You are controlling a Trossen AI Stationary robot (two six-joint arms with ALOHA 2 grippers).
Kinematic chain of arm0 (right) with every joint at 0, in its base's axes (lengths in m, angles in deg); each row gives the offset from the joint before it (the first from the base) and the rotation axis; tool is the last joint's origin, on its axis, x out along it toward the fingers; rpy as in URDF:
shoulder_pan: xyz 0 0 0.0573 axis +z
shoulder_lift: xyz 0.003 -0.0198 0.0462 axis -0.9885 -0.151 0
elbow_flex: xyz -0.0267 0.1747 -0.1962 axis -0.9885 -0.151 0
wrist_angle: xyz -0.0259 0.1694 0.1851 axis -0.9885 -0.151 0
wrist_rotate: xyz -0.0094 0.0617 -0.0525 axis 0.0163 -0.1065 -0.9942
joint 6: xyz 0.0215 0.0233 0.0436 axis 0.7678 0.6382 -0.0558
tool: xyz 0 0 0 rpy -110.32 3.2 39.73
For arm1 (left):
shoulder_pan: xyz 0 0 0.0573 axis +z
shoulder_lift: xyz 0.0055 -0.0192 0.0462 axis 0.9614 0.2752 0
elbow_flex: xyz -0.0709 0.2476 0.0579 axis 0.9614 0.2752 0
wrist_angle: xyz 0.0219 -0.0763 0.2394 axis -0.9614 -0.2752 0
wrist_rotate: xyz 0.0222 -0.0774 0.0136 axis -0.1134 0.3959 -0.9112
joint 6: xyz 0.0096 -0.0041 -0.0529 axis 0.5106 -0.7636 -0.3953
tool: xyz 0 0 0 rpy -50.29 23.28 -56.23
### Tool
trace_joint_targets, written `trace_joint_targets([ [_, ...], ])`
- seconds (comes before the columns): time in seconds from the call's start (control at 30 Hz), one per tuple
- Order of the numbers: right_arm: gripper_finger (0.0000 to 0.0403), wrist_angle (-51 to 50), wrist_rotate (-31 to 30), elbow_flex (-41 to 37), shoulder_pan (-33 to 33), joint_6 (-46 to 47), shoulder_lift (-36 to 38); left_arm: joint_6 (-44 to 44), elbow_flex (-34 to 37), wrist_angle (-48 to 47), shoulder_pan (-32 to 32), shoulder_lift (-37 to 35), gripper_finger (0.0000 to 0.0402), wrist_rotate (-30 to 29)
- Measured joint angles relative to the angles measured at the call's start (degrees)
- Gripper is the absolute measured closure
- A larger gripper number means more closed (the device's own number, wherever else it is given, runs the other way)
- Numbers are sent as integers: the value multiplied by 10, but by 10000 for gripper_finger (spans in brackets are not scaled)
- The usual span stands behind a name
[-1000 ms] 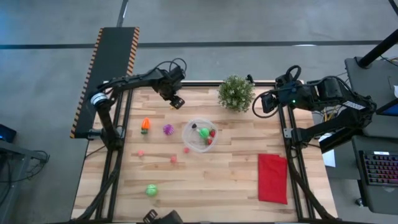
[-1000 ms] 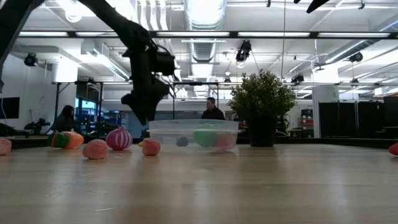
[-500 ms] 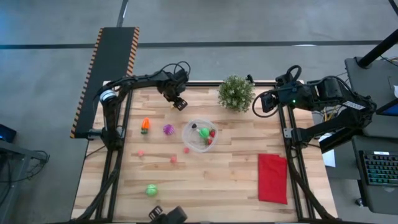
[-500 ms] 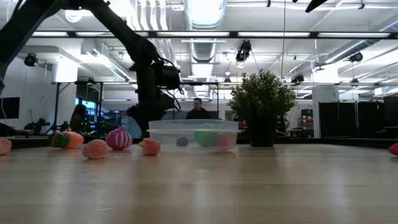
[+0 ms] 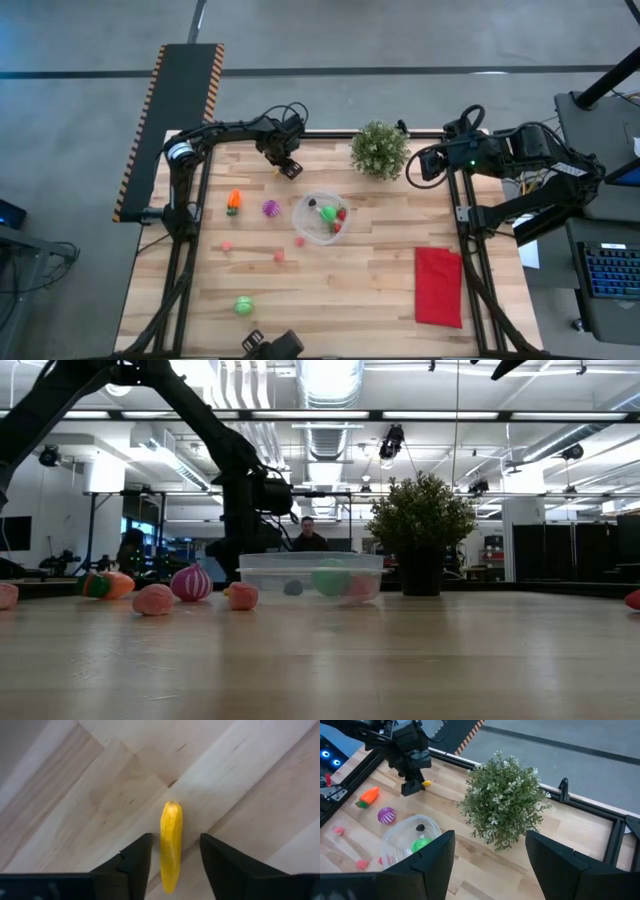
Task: Pick and placing Produce into tupperware
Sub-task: Put the yellow corn into the transparent bin
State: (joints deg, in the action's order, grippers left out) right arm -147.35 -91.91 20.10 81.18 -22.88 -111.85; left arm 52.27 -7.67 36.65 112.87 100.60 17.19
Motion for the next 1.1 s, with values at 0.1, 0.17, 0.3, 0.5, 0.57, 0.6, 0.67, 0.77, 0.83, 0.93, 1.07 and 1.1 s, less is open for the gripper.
trace_joint_targets([
  [0.1, 168, 0, 0, 0, 0, 0, 0, 1, 1, 7, 1, -4, 289, -2],
  [0.17, 168, 0, 0, 0, 0, 0, 0, 2, 1, 5, 2, -5, 318, -7],
  [0.3, 168, 0, 0, 0, 0, -1, 0, 25, 3, 6, 2, -5, 370, -14],
  [0.5, 168, 0, 0, 0, 0, -1, 0, 28, 5, 6, 1, -7, 398, -43],
  [0.57, 168, 0, 0, 0, 0, -1, 0, 28, 3, -3, 0, -8, 397, -43],
  [0.6, 168, 0, 0, 0, 0, -1, 0, 27, 3, -9, -1, -11, 396, -43],
  [0.67, 168, 0, 0, 0, 0, -1, 0, 26, 1, -27, -7, -21, 396, -42],
  [0.77, 168, 0, 0, 0, 0, -2, 0, 26, -4, -59, -23, -54, 396, -17],
  [0.83, 168, 0, 0, 0, 0, -5, 0, 22, -4, -65, -36, -87, 396, 10],
  [0.93, 168, 0, 0, 0, 0, -10, 0, -9, -4, -57, -64, -147, 396, 59],
  [1.07, 168, 0, 0, 0, 0, -15, 0, -47, -5, -41, -111, -210, 395, 107],
  [1.1, 168, 0, 0, 0, 0, -16, 0, -50, -5, -38, -124, -219, 395, 107],
])
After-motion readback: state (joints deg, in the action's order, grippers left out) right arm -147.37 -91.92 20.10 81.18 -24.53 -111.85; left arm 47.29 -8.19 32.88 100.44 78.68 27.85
